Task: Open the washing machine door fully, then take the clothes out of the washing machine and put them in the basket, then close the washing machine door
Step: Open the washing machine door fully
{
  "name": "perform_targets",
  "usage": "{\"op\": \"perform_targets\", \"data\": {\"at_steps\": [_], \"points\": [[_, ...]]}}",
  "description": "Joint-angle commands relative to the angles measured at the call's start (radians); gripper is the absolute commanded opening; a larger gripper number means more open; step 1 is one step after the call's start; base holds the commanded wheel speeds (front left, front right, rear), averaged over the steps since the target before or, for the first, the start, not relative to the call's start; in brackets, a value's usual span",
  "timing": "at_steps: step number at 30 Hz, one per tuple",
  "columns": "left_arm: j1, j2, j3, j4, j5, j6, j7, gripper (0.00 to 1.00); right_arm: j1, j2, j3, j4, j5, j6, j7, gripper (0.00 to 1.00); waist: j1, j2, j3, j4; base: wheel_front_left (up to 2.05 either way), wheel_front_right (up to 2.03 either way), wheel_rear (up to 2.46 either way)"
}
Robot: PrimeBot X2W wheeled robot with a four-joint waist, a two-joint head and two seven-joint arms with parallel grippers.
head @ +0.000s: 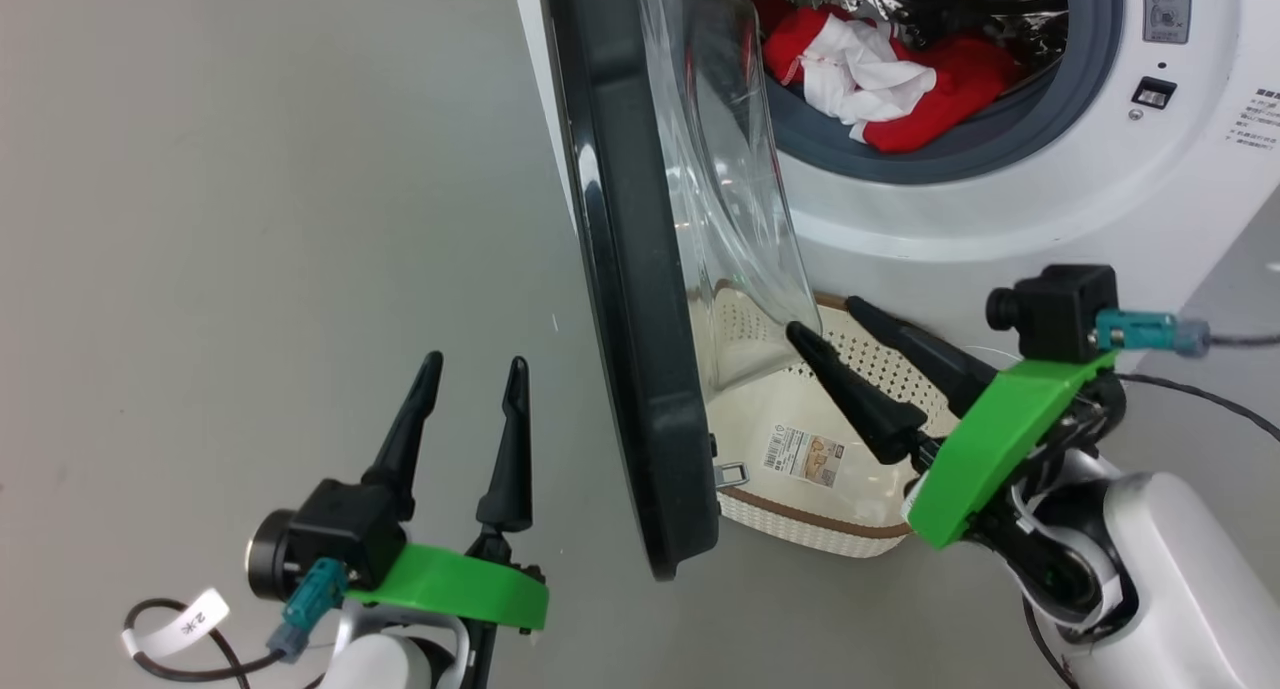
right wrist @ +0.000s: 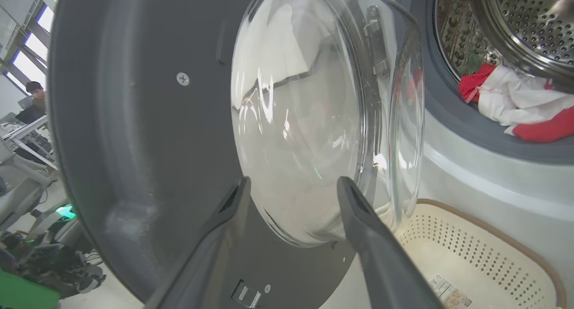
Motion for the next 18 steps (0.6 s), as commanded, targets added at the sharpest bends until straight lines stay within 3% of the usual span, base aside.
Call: {"op": "perform_targets", "data": {"at_steps": [1, 8, 18], "points": [[-0.001, 0.019, 0.038, -0.032, 0.004, -0.003, -0.008, 1.0, 0.014, 0.004, 0.015, -0.037, -0.04, 0.007, -0.042, 1.0, 0.0, 0.0, 0.0, 0.0, 0.0, 0.0, 0.0], [0.014, 0.019, 0.044, -0.062, 0.012, -0.005, -0.008, 1.0, 0.089, 0.006, 0.019, -0.052, -0.231, 0.007, -0.241, 1.0, 0.0, 0.0, 0.003, -0.007, 0.0, 0.0, 0.0], [0.034, 0.019, 0.051, -0.088, 0.031, -0.004, -0.008, 1.0, 0.153, 0.076, -0.11, -0.027, -0.513, 0.007, -0.513, 1.0, 0.0, 0.0, 0.001, -0.022, 0.0, 0.0, 0.0]]}}
